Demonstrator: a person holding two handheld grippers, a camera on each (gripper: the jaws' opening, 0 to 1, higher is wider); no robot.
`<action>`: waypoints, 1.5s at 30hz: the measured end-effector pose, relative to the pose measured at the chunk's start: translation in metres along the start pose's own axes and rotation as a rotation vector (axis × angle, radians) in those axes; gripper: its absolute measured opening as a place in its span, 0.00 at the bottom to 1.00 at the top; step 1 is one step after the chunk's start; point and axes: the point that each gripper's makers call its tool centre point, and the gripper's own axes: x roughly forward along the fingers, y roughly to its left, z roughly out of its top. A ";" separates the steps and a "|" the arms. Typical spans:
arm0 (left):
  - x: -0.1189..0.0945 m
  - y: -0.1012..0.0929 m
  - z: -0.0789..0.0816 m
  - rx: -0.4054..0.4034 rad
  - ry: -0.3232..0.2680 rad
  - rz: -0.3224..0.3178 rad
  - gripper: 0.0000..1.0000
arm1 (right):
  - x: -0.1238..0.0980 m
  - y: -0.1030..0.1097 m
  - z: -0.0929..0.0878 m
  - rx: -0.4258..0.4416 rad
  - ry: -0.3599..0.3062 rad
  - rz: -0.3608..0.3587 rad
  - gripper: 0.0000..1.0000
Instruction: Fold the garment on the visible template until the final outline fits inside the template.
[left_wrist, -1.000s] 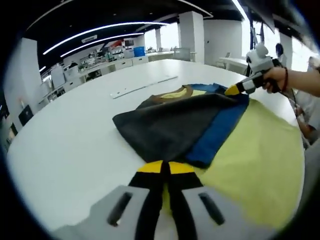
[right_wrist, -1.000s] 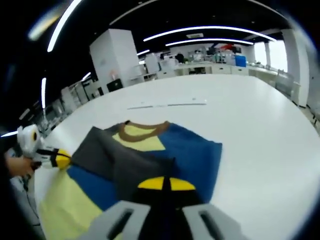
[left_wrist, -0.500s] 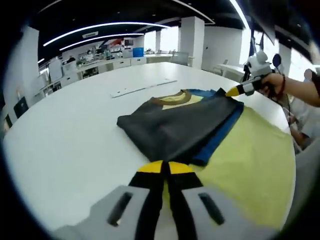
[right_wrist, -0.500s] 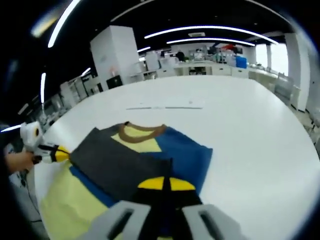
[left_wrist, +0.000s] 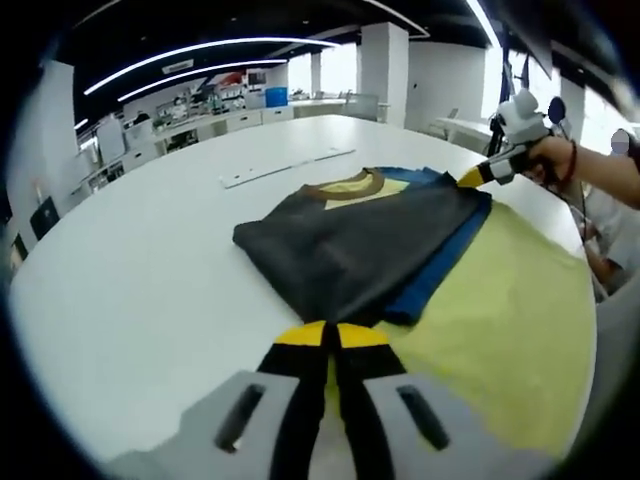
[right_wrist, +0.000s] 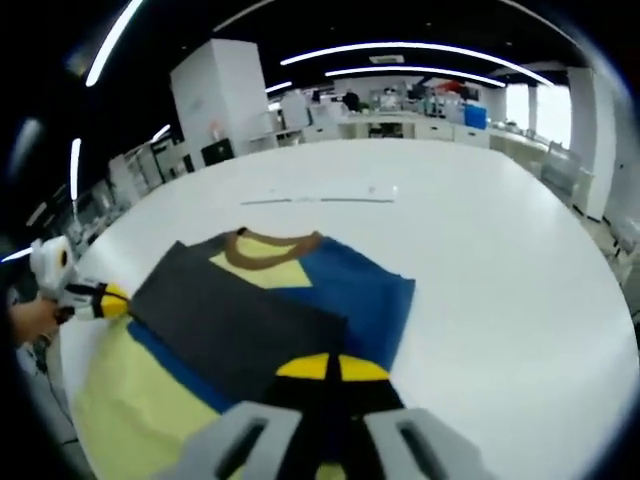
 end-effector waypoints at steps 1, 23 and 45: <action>0.000 -0.001 0.000 0.001 0.003 0.001 0.00 | 0.002 0.000 -0.004 0.001 0.015 0.006 0.00; -0.031 -0.007 0.025 -0.153 -0.186 -0.021 0.66 | -0.031 0.052 0.006 -0.084 -0.029 0.248 0.75; -0.089 -0.073 0.001 -0.025 -0.131 -0.149 0.99 | -0.120 0.099 -0.067 -0.349 0.121 0.431 1.00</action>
